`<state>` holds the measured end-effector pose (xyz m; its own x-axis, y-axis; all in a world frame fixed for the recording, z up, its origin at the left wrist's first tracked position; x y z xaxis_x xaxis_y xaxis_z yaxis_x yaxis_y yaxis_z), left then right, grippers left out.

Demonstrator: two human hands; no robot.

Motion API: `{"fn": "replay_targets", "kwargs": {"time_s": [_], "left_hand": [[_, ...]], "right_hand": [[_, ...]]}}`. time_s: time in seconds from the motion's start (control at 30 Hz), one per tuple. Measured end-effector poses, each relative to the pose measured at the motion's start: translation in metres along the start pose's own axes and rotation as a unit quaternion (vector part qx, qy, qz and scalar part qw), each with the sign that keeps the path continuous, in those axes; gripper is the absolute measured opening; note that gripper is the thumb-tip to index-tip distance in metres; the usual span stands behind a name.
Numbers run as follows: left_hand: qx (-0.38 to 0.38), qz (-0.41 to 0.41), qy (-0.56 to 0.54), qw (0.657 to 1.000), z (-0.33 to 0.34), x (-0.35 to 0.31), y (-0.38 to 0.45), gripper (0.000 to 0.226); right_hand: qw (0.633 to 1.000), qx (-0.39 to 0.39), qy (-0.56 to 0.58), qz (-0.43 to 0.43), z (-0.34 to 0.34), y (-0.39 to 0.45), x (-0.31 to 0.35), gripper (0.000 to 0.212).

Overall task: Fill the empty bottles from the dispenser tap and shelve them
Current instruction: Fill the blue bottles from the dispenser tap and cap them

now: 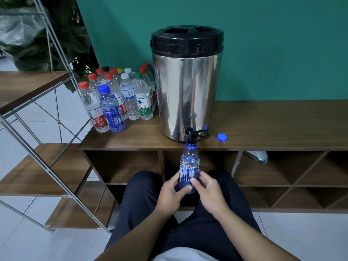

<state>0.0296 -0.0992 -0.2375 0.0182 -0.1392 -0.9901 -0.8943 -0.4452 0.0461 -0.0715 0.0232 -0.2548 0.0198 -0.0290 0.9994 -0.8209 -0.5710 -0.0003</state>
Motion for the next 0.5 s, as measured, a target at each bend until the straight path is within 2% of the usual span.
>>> {"fn": "replay_targets", "kwargs": {"time_s": [0.5], "left_hand": [[0.0,-0.002,-0.003,1.0,-0.0003,0.0015,0.0005,0.054]], "right_hand": [[1.0,0.001,0.001,0.001,-0.0002,0.0013,-0.0031,0.031]]}}
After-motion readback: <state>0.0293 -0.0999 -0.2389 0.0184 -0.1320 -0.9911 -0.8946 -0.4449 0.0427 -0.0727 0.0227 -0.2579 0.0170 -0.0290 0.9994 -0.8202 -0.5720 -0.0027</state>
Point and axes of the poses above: each hand's wrist, its own y-axis towards the middle knuckle, its own z-axis out of the palm, x = y × z, the point moved 8 cm from there along y, towards the middle knuckle, and after that the axes turned 1 degree about -x, right-handed, at the moved point
